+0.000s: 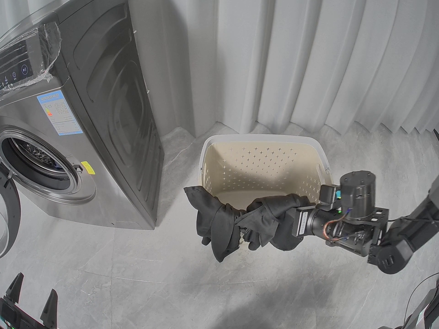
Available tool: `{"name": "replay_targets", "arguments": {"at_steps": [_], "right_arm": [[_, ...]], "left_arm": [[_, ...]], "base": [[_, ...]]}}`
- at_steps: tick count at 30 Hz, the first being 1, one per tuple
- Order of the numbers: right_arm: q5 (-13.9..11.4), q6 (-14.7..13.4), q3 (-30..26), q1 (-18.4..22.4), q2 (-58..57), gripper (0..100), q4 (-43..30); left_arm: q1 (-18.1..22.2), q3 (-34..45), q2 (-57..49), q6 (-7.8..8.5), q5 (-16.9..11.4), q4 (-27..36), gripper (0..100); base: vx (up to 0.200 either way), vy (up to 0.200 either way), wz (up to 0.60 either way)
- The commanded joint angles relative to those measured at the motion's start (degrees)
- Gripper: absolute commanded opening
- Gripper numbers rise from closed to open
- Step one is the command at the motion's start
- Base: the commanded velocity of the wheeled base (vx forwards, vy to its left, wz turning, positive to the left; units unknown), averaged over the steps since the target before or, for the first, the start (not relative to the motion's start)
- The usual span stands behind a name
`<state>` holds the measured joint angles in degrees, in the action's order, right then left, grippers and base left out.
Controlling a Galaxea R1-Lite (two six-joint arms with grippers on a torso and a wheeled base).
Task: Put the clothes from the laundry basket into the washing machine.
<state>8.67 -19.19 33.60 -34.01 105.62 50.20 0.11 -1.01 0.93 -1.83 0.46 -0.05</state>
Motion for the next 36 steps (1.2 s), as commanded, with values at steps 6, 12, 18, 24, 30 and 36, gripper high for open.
{"name": "replay_targets", "arguments": {"at_steps": [6,12,18,24,30,36], "right_arm": [[-6.65,5.74,-7.23,-3.34,-23.09,0,6.84],[-7.96,10.57,-6.79,-6.24,-24.06,0,11.94],[-8.05,10.93,-7.41,-6.68,-24.06,0,12.73],[-8.14,10.93,-7.05,-6.68,-24.23,0,12.82],[-8.23,10.93,-7.14,-6.68,-24.14,0,13.52],[-8.4,10.93,-7.05,-6.68,-24.14,0,13.52]], "left_arm": [[0.07,1.01,-0.4,0.51,-0.46,-0.04,100],[-0.02,1.01,-0.4,0.33,-0.73,-0.04,100],[-0.02,1.01,-0.4,0.25,-0.64,-0.13,100],[0.07,1.01,-0.4,0.16,-0.73,-0.13,100],[0.07,1.01,-0.4,0.16,-0.64,-0.13,100],[0.07,1.01,-0.4,0.07,-0.73,-0.04,100]], "base": [[0.0,0.0,0.0],[0.0,0.0,0.0],[-0.1,0.0,0.0],[-0.2,0.0,0.0],[-0.1,0.0,0.0],[0.0,0.1,0.0]]}}
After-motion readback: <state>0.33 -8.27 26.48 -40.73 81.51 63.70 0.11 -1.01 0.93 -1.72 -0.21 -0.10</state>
